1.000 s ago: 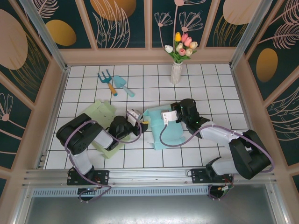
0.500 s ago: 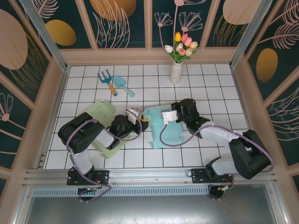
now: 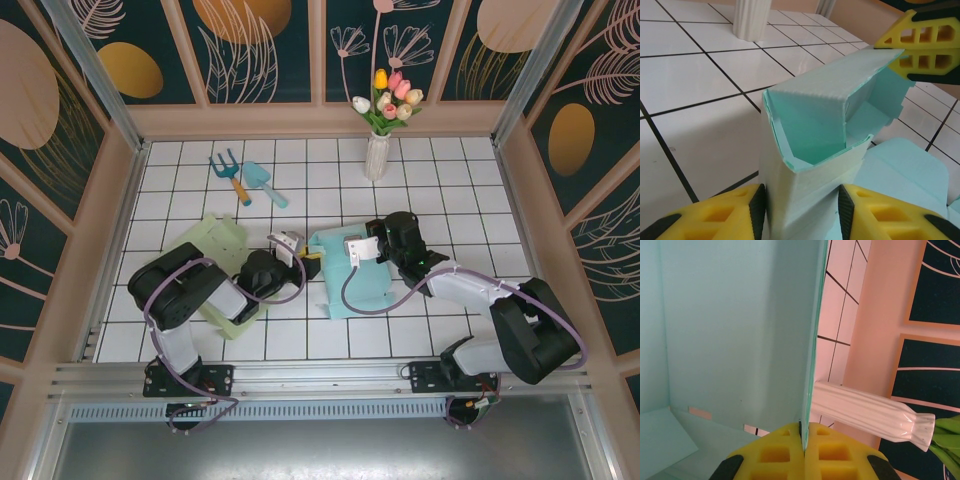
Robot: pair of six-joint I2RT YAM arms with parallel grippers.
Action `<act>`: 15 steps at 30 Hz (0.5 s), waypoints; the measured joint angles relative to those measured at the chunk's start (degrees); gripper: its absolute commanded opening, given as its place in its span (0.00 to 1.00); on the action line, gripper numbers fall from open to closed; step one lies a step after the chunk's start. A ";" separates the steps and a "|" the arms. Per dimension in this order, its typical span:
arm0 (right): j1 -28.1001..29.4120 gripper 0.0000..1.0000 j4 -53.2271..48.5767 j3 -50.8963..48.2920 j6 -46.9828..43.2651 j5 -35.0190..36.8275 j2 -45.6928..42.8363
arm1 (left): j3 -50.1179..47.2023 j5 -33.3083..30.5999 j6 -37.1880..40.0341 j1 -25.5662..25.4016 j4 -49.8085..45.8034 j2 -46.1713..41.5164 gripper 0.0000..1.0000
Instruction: Fold the paper box
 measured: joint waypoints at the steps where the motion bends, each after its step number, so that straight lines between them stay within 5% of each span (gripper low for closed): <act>1: 0.04 0.00 -0.02 0.00 0.00 0.02 0.00 | 0.13 -0.52 -0.04 -0.31 0.02 0.26 0.38; 15: 0.26 0.00 -0.02 0.00 0.00 0.83 0.02 | 0.92 -4.26 -2.05 -2.86 0.87 1.18 0.42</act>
